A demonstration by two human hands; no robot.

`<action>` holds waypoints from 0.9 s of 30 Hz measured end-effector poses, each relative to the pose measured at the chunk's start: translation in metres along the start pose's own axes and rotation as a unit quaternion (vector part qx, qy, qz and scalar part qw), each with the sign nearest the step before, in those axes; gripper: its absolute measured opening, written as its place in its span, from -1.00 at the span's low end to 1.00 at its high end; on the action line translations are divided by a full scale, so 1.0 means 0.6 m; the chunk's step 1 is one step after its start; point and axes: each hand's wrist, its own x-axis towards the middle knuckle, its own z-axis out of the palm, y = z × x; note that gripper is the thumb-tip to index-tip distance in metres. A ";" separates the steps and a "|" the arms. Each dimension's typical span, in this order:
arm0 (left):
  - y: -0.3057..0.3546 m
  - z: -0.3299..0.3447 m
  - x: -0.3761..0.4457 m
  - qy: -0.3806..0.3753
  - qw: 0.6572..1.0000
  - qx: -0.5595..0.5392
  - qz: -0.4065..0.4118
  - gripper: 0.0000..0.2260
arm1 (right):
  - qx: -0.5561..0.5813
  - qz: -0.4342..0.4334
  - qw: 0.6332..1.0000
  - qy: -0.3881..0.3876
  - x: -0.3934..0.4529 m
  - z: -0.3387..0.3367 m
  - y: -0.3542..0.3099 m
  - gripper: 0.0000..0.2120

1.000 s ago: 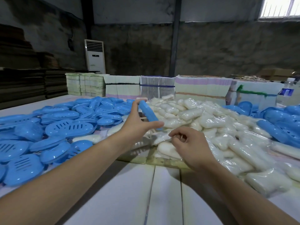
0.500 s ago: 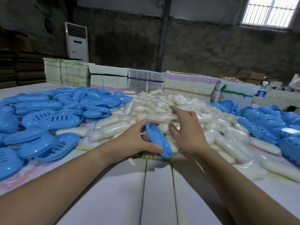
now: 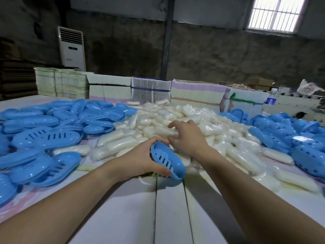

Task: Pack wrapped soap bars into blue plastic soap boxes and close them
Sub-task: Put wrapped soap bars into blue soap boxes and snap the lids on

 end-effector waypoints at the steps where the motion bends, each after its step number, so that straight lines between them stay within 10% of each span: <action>1: -0.002 0.001 0.001 0.007 1.000 -0.003 0.000 -0.36 | 0.009 -0.002 1.000 0.021 -0.005 0.000 0.005 -0.62; 10: -0.016 0.026 0.016 0.115 0.981 -0.154 0.002 -0.27 | 0.471 0.170 0.861 0.092 -0.065 -0.055 0.038 -0.84; 19: -0.009 0.043 0.015 0.170 0.947 -0.272 0.002 -0.29 | 0.482 0.169 0.856 0.077 -0.086 -0.035 -0.042 -0.85; 27: -0.003 0.056 0.011 0.182 0.938 -0.294 -0.004 -0.24 | 0.198 0.061 0.968 0.140 -0.091 -0.031 -0.056 -0.81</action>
